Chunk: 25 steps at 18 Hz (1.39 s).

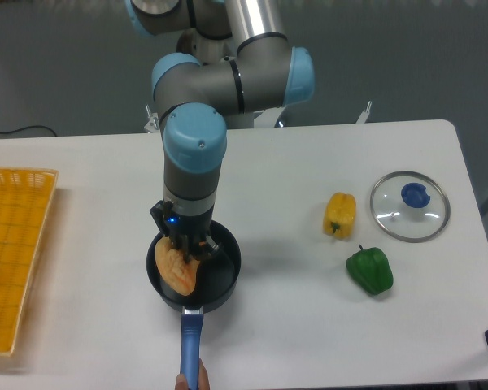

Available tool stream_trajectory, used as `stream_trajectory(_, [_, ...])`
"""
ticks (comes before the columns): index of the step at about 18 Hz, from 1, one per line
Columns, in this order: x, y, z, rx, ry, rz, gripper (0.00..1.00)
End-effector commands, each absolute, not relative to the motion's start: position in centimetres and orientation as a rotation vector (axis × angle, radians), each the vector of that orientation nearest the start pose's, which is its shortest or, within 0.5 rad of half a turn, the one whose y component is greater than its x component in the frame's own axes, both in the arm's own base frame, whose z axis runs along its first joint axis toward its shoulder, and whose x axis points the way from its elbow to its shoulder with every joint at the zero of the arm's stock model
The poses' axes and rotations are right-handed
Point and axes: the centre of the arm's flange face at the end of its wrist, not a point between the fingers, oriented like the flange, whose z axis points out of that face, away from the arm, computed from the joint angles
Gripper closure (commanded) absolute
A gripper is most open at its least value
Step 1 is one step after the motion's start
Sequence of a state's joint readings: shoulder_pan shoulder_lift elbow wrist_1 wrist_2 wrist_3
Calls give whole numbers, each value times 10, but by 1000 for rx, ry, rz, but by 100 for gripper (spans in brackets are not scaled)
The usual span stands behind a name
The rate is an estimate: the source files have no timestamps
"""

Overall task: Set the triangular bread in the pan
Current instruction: 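Carry the bread slice over the dark saucepan and lower it inside, then lower the bread into the pan bottom and open the gripper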

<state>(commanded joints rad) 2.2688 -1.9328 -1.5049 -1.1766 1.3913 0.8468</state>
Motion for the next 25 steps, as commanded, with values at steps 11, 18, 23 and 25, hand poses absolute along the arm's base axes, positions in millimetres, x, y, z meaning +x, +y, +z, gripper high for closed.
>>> stream_trajectory(11, [-294, 584, 337, -2983, 241, -83, 67])
stream_trajectory(18, [-287, 585, 331, -3020, 266, -51, 26])
stream_trajectory(23, [-282, 586, 322, -3046, 279, -48, 1])
stream_trajectory(25, [-282, 586, 324, -3043, 279, -43, 0])
